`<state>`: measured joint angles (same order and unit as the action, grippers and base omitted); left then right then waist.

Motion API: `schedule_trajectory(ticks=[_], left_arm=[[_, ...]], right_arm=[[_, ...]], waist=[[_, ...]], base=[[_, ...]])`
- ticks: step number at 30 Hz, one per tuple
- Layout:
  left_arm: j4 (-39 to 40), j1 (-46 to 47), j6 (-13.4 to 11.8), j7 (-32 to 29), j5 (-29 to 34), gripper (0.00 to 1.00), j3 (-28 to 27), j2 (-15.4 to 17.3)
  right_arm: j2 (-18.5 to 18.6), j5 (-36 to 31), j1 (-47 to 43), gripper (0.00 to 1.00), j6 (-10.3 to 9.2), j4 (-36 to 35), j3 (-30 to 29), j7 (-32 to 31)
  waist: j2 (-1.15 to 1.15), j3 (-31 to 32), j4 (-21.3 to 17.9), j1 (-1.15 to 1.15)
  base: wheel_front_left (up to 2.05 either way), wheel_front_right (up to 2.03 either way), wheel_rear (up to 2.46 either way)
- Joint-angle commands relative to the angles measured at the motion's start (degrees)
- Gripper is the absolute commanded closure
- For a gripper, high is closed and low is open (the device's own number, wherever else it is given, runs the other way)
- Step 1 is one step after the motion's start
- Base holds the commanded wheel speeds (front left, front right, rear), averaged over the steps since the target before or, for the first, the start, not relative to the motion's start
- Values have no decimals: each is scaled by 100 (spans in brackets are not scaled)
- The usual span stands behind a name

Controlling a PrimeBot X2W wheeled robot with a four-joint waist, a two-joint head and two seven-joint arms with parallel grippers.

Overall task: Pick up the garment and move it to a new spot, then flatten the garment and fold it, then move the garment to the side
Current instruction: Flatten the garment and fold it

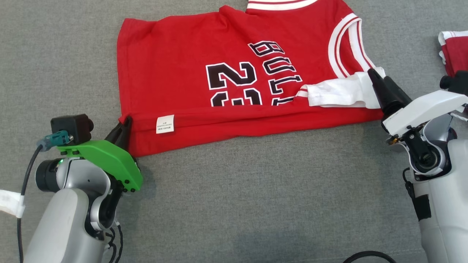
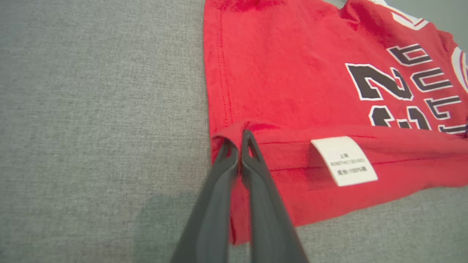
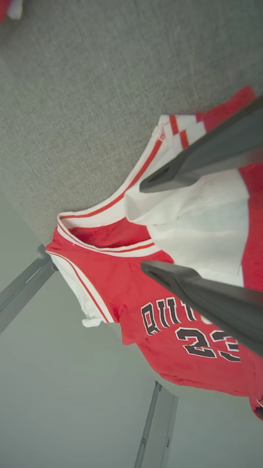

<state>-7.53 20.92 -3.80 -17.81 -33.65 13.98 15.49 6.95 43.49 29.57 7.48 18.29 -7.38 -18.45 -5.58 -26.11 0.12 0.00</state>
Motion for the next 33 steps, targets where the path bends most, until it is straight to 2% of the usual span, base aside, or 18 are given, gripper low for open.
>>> schedule_trajectory(ticks=[1, 5, 9, 12, 15, 18, 24, 33], left_arm=[[-34, 22, -24, 55, 41, 0, -9, 59], [42, -353, -116, 302, 64, 0, -76, 76], [597, -977, -275, 700, -90, 0, -337, -17], [916, -1511, -377, 870, -62, 0, -341, -93], [1013, -1774, -383, 766, -165, 0, -207, -163], [852, -1591, -336, 644, -196, 0, -108, -211], [215, -1061, -239, 481, -176, 0, -25, -163], [-551, -618, -16, 452, -350, 0, 54, -302]], right_arm=[[96, -89, -92, 0, 1, -74, 66, 136], [489, -242, -402, 0, 1, -502, 384, 709], [951, -636, -979, 0, 1, -963, 572, 1156], [1112, -956, -1408, 0, 2, -1097, 615, 1294], [1068, -1058, -1683, 0, 2, -1107, 555, 1187], [1041, -1128, -1632, 0, 2, -965, 515, 1054], [1039, -1226, -1192, 0, 2, -533, 583, 833], [1089, -1000, -882, 0, 1, -16, 807, 664]], waist=[[-1, 54, -27, 0], [-1, 229, -98, 0], [-1, 444, -173, 0], [-1, 551, -195, 0], [-1, 507, -160, 0], [-1, 408, -95, 0], [-1, 194, -6, 0], [-1, 83, 86, 0]], base=[[0, 0, 0], [0, 0, 0], [0, 0, 0], [0, 0, 0], [0, 0, 0], [0, 0, 0], [0, 0, 0], [0, 0, 0]])
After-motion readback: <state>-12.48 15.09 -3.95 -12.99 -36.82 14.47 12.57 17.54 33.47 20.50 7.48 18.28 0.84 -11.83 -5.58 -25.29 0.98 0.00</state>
